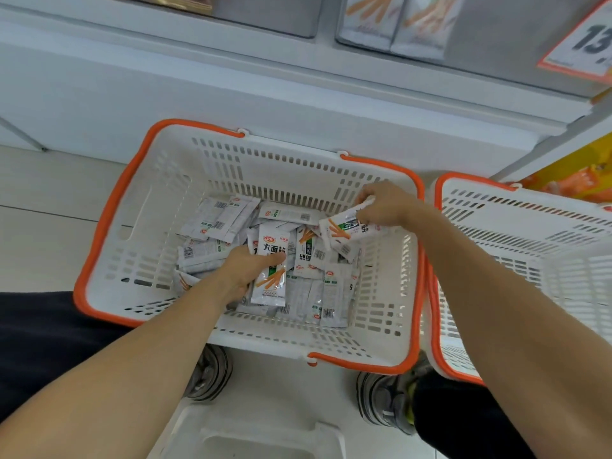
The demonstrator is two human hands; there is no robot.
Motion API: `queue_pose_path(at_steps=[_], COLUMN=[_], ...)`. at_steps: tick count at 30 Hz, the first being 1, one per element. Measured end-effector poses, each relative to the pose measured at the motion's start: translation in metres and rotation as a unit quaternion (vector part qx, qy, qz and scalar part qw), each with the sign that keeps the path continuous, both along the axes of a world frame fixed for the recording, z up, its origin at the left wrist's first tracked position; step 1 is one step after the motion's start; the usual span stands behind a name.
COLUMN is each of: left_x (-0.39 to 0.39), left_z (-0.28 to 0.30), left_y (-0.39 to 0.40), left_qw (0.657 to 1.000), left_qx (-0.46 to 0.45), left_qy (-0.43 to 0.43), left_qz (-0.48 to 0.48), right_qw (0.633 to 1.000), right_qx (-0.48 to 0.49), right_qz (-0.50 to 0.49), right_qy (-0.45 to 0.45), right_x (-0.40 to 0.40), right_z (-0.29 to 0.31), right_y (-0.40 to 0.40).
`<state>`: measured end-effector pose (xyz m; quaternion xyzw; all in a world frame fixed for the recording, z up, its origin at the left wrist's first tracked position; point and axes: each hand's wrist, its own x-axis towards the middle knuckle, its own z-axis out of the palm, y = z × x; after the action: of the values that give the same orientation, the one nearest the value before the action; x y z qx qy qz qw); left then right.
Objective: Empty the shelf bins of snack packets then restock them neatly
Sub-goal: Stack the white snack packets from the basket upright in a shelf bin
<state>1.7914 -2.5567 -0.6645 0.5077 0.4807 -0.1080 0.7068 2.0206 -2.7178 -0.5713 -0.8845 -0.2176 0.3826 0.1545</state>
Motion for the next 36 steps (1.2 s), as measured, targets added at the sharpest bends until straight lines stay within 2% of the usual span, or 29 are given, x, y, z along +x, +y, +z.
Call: queue_pose_path(at_steps=[2, 4, 6, 9, 14, 17, 19, 20, 22, 24, 26, 31, 34, 36], left_x=[0.002, 0.003, 0.003, 0.001, -0.006, -0.005, -0.004, -0.004, -0.006, -0.007, -0.006, 0.003, 0.014, 0.022], left_z=[0.006, 0.015, 0.023, 0.029, 0.019, 0.019, 0.014, 0.011, 0.004, 0.0, 0.0, 0.004, 0.015, 0.031], left_y=[0.0, 0.0, 0.0, -0.002, -0.004, -0.007, -0.006, -0.004, 0.0, 0.004, 0.004, 0.003, -0.003, -0.007], left_qw=[1.0, 0.999, 0.996, 0.986, 0.975, 0.982, 0.99, 0.992, 0.996, 0.996, 0.996, 0.999, 0.999, 0.999], left_qx=[-0.008, -0.018, -0.041, -0.087, -0.166, -0.135, -0.103, -0.09, -0.067, -0.048, -0.052, -0.031, -0.002, 0.01], left_qy=[-0.02, -0.042, -0.063, -0.094, -0.096, -0.069, -0.028, -0.008, 0.022, 0.047, 0.053, 0.029, -0.007, -0.046], left_qz=[-0.002, -0.012, -0.045, -0.108, -0.11, -0.109, -0.097, -0.084, -0.063, -0.061, -0.058, -0.033, -0.031, -0.022], right_qw=[0.998, 0.991, 0.975, 0.96, 0.962, 0.952, 0.96, 0.979, 0.997, 0.977, 0.973, 0.978, 0.994, 0.99], right_qx=[0.034, 0.04, 0.035, 0.06, 0.101, 0.114, 0.111, 0.081, -0.046, -0.141, -0.154, -0.148, -0.061, 0.017], right_qz=[0.037, 0.039, 0.036, 0.022, -0.038, -0.071, -0.096, -0.076, 0.055, 0.157, 0.167, 0.144, 0.012, -0.075], right_qy=[0.027, 0.125, 0.217, 0.272, 0.253, 0.275, 0.237, 0.174, 0.038, -0.014, -0.036, 0.017, 0.084, 0.12], right_x=[0.0, -0.005, -0.014, -0.032, -0.052, -0.057, -0.061, -0.062, -0.064, -0.071, -0.077, -0.059, -0.039, -0.033], right_z=[0.018, 0.025, 0.022, 0.002, -0.034, -0.049, -0.061, -0.068, -0.086, -0.103, -0.111, -0.072, -0.024, 0.013], right_y=[0.0, 0.001, 0.005, 0.015, 0.023, 0.024, 0.024, 0.022, 0.01, -0.005, -0.013, 0.003, 0.01, 0.009])
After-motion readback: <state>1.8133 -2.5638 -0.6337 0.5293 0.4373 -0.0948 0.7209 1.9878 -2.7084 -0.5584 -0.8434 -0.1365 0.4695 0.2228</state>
